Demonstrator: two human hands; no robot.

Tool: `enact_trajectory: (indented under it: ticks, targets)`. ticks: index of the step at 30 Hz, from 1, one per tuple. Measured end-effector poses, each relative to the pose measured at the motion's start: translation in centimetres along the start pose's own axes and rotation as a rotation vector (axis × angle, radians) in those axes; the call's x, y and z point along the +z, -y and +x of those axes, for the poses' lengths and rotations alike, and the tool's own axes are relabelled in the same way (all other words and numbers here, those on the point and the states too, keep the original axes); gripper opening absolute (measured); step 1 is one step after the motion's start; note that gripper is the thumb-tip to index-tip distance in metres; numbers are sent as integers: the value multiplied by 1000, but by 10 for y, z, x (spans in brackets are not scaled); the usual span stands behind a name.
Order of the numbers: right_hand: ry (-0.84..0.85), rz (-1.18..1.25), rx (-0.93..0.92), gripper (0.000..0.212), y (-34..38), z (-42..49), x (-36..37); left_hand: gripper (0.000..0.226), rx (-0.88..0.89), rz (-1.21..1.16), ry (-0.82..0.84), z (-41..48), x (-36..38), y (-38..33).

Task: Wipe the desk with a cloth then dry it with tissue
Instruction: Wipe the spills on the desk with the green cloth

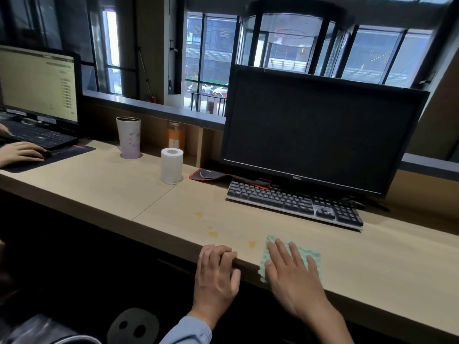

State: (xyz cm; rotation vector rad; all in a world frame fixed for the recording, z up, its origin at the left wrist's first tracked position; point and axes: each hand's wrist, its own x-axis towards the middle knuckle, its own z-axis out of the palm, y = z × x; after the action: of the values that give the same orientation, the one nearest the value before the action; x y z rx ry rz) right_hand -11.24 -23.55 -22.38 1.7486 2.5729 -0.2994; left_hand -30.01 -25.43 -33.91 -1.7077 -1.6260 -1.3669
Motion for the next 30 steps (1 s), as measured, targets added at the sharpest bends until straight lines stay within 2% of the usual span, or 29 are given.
enact_trajectory:
  ticks: [8, 15, 22, 30]
  targets:
    - [12, 53, 29, 59, -3, 26, -9, 28, 29, 22, -40, 4, -2, -2]
    - [-20, 2, 0, 59, 4, -2, 3, 29, 36, 32, -59, 4, 3, -1]
    - [20, 25, 2, 60, -2, 35, -9, 29, 36, 29, -71, 3, 6, 1]
    - [-35, -11, -28, 59, 7, 4, 6, 31, 54, 31, -119, 3, 12, 2]
